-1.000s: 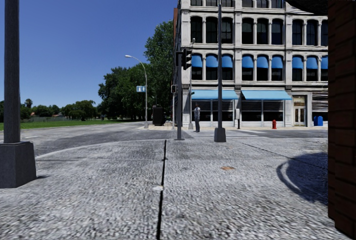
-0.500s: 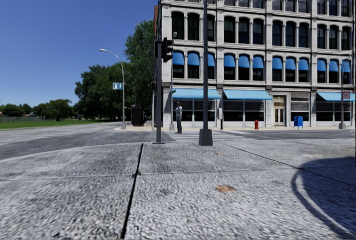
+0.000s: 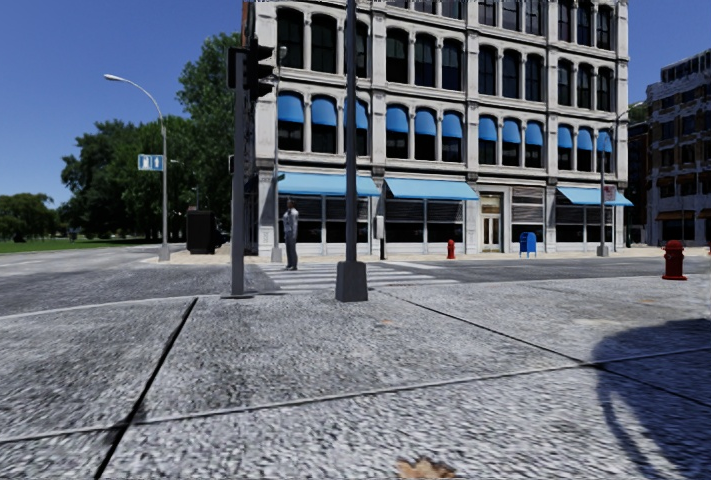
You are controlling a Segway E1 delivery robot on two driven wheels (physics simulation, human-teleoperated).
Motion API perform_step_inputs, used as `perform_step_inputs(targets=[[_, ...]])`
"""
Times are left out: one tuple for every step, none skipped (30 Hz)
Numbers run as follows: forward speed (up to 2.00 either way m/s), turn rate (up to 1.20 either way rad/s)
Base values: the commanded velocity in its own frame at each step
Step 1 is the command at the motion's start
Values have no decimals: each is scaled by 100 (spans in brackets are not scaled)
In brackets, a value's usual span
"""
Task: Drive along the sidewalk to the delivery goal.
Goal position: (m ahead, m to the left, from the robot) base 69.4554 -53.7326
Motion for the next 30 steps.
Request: perform_step_inputs(targets=[[200, -44], [200, -44], [200, -44], [200, -44], [200, -44], [200, -44], [200, -44], [200, -44], [200, -44], [200, -44], [200, -44], [200, -44], [200, -44], [200, -44], [200, -44], [200, -44], [200, -44], [200, -44], [200, -44], [200, -44], [200, -44], [200, -44], [200, -44], [200, -44], [200, 0], [200, 0], [200, 0], [200, 0], [200, 0], [200, 0]])
